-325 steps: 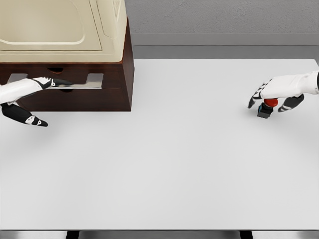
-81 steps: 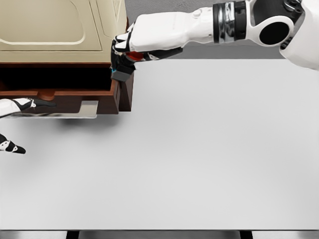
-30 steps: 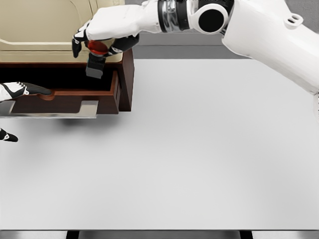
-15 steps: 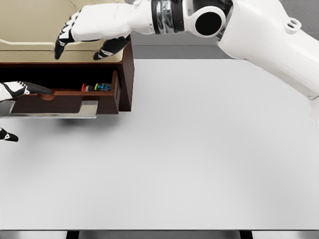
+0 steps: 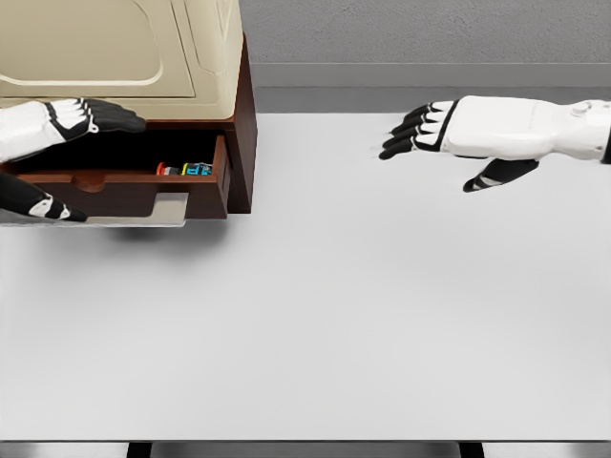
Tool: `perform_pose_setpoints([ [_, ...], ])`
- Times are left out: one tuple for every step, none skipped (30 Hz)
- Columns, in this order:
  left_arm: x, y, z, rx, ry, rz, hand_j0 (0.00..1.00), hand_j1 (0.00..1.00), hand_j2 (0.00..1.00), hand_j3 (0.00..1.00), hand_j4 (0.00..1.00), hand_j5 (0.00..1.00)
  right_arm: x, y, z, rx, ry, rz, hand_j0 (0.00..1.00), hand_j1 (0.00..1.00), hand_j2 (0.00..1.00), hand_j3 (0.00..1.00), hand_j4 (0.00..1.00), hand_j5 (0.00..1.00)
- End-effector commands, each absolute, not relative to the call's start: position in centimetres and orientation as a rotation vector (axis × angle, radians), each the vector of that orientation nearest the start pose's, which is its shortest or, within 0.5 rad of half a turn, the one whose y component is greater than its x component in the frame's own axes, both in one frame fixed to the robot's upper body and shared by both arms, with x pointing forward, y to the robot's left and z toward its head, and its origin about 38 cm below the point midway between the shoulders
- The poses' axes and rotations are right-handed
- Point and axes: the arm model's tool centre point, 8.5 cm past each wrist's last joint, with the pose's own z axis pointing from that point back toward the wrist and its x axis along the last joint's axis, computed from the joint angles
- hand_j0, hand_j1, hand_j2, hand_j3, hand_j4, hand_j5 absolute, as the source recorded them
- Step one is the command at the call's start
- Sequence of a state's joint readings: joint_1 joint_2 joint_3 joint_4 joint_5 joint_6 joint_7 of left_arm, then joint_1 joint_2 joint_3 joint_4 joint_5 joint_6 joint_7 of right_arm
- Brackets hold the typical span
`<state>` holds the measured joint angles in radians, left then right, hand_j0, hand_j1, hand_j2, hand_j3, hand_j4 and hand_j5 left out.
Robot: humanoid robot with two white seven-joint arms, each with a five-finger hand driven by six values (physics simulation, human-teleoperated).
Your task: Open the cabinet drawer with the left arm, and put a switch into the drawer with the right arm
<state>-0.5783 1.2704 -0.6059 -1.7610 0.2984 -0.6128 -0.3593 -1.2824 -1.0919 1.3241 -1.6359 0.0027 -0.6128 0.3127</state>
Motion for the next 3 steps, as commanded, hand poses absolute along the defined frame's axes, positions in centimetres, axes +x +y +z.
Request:
perform_pose_setpoints([
  [35.99, 33.82, 32.85, 0.119, -1.82, -1.739, 1.0, 1.0, 1.0, 1.0, 1.0, 1.0, 40.86, -28.49, 33.22, 0.379, 2.091, -2.842, 1.0, 1.0, 1.0, 1.0, 1.0, 1.0],
  [35.99, 33.83, 32.87, 0.119, -1.822, -1.737, 1.0, 1.0, 1.0, 1.0, 1.0, 1.0, 40.87, -28.43, 33.21, 0.377, 2.091, -2.841, 1.0, 1.0, 1.0, 1.0, 1.0, 1.0],
  [35.99, 33.82, 32.85, 0.119, -1.82, -1.739, 1.0, 1.0, 1.0, 1.0, 1.0, 1.0, 40.88, -28.43, 33.26, 0.378, 2.092, -2.839, 1.0, 1.0, 1.0, 1.0, 1.0, 1.0],
])
